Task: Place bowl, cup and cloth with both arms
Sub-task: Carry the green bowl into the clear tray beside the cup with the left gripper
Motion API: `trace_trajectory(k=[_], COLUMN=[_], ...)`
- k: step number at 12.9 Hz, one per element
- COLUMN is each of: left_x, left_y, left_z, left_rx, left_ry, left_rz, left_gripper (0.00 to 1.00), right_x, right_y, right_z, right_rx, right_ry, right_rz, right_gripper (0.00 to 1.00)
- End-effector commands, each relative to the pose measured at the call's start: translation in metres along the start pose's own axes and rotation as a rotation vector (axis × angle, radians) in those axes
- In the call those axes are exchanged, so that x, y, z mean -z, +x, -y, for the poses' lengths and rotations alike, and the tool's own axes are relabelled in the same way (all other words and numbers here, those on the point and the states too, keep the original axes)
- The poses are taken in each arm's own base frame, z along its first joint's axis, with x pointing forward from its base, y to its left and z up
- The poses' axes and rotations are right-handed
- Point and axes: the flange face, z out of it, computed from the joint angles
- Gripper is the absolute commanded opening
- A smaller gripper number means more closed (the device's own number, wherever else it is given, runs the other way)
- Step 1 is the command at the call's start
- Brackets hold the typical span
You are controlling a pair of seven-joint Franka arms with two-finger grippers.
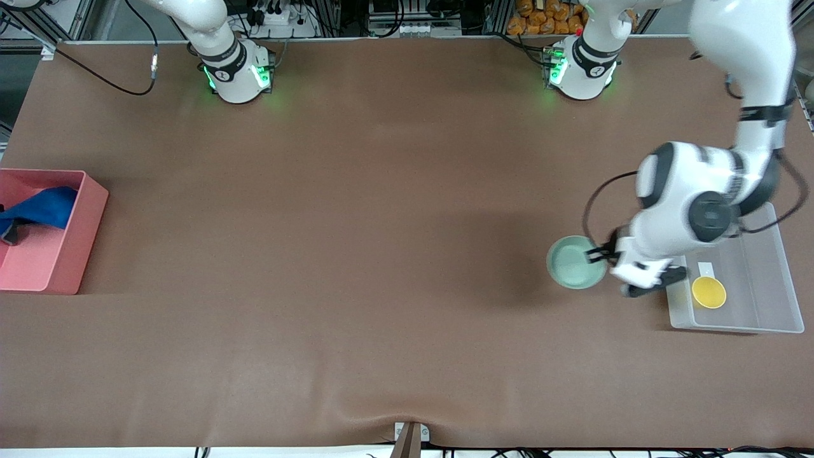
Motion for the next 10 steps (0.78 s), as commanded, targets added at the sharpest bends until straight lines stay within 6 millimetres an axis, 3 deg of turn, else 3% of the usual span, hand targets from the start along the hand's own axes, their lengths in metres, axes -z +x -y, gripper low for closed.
trace_trajectory(k=[1, 6, 7, 10], left_x=[0.021, 0.022, 0.017, 0.001], left_y=[0.02, 0.033, 0.035, 0.044], left_z=[0.091, 0.229, 0.248, 0.294], left_rx=[-0.089, -0.238, -0.264, -0.318], left_ry=[0.009, 0.003, 0.007, 0.05], left_rz=[0.027, 0.048, 0.046, 0.017], left_gripper=[0.0, 0.0, 0.0, 0.0], right_x=[0.015, 0.052, 0.064, 0.101], right_y=[0.029, 0.113, 0.13, 0.192], right_z=[0.011, 0.055, 0.068, 0.13], right_rx=[0.042, 0.015, 0.002, -0.078], right_ry=[-0.01, -0.029, -0.03, 0.013], right_rz=[-0.001, -0.007, -0.009, 0.024], right_gripper=[1.0, 1.0, 1.0, 1.0])
